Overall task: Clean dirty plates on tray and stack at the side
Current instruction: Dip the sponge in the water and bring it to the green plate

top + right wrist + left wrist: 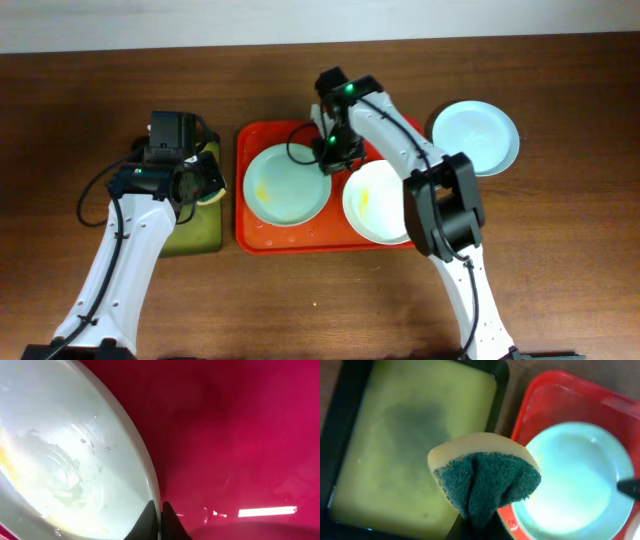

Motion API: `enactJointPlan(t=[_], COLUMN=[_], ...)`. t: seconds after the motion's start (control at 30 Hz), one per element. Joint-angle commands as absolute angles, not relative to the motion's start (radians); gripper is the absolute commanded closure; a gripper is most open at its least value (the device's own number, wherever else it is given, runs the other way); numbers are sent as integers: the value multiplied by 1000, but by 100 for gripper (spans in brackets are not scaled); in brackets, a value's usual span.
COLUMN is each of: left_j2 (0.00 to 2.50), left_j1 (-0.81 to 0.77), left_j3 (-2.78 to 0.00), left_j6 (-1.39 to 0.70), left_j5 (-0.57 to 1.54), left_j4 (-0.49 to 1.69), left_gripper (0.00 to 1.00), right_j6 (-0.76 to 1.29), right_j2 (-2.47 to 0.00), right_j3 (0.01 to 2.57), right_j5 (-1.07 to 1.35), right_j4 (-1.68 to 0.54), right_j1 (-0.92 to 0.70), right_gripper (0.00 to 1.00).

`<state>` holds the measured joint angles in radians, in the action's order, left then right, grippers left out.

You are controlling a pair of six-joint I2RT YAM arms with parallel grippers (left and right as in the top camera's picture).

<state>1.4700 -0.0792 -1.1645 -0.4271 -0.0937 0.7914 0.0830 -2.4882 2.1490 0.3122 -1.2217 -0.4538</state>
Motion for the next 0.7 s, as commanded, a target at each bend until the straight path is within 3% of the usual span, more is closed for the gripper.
enactJointPlan(t=[0.0,0.2,0.27,0.33,0.67], left_j2=[1490,1605,1663,1701,1928], left_j1=[-78,-56,-23,14,84], left_j3=[-1162,-1162,-1162,-1162,-1162], left_j6=[-418,-422,-422,-422,-421], left_j5=[-147,-238,-214,-200,-46], left_j4=[770,739,709,688,593], left_gripper=[100,100,100,100,100], right_j6=[86,86,85,86,158], right_j2=[-2509,-2509,-2509,-2509,-2509], right_j3=[2102,2073,2073,2073,2073], right_j5=[299,299,299,300,302], right_j4=[-1196,-1174,-1174,-1185,-1170], right_j1=[-465,-463,-463,-463,-465], right_gripper=[95,95,87,96,96])
